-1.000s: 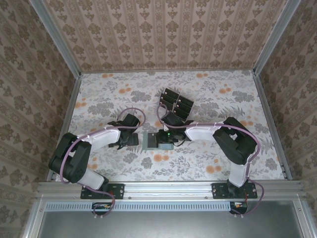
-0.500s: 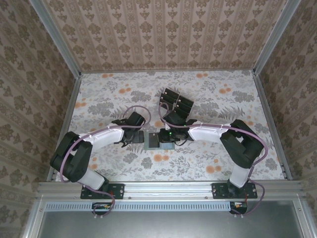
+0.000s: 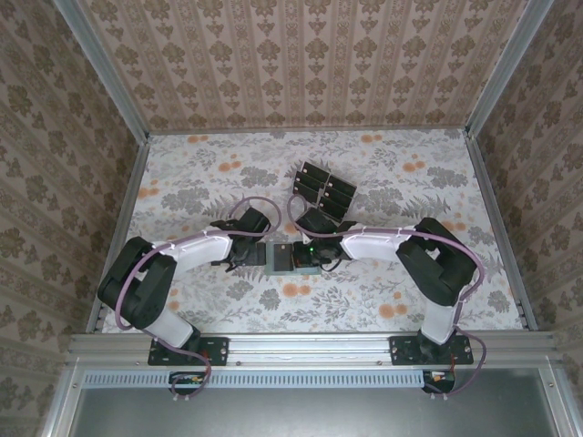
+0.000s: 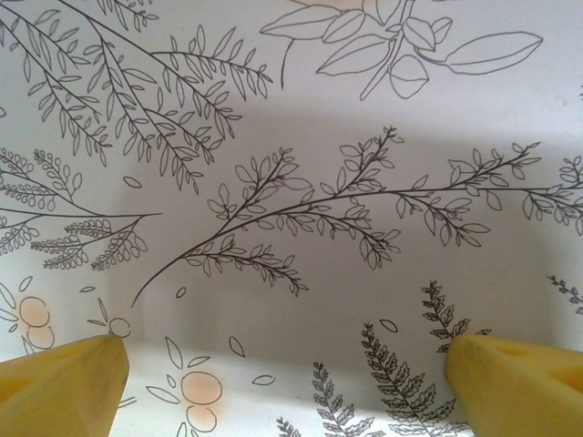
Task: Put the credit cards into the card holder
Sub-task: Insert the credit card into the card slot.
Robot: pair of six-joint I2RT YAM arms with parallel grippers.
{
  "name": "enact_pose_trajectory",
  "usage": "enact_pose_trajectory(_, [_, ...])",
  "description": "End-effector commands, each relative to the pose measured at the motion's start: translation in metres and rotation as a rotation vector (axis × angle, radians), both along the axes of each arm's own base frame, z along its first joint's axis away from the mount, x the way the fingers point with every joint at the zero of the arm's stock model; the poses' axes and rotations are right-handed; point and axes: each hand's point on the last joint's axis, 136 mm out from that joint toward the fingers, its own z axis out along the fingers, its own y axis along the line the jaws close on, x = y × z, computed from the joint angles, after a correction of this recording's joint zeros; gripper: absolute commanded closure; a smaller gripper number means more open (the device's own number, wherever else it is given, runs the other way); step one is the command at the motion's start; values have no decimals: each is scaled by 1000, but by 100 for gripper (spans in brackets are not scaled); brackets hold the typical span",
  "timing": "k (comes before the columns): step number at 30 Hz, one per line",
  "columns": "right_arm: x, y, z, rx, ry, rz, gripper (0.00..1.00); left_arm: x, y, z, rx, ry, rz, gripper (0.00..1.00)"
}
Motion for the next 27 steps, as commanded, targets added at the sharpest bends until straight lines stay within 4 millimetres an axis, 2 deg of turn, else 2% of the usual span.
enact_pose_trajectory(1, [1, 4, -3, -25, 12, -1, 100, -5, 3, -10, 26, 22, -3, 0])
enact_pose_trajectory(27, [-1, 35, 0, 39, 29, 39, 100, -15, 0, -23, 20, 51, -7, 0])
